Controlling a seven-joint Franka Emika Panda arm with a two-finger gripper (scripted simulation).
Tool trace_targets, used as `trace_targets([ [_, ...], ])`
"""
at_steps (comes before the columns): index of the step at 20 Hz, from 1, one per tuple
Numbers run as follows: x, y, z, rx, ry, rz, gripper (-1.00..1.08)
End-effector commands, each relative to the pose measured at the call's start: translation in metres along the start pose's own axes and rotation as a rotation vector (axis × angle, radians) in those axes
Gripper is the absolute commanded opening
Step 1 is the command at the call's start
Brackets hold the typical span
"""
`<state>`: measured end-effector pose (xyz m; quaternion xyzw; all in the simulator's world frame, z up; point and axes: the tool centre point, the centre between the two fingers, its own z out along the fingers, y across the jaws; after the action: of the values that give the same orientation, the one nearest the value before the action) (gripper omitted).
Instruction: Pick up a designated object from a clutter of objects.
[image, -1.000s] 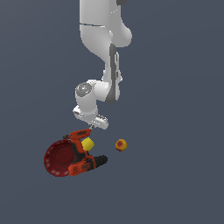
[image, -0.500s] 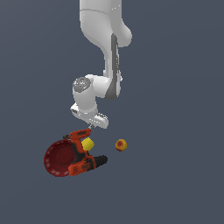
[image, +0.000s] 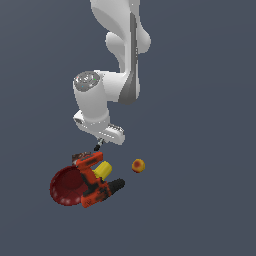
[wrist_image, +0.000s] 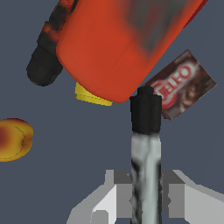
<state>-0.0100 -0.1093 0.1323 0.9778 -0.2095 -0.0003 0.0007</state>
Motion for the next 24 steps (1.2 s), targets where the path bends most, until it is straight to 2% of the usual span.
trace_targets([
  [1, 0.009, -0.006, -0.023, -0.001, 0.0, 0.0, -1.0],
  [14, 0.058, -0.036, -0.139, -0.001, 0.001, 0.0, -1.0],
  [24, 0.089, -0.055, -0.208, 0.0, 0.001, 0.0, -1.0],
])
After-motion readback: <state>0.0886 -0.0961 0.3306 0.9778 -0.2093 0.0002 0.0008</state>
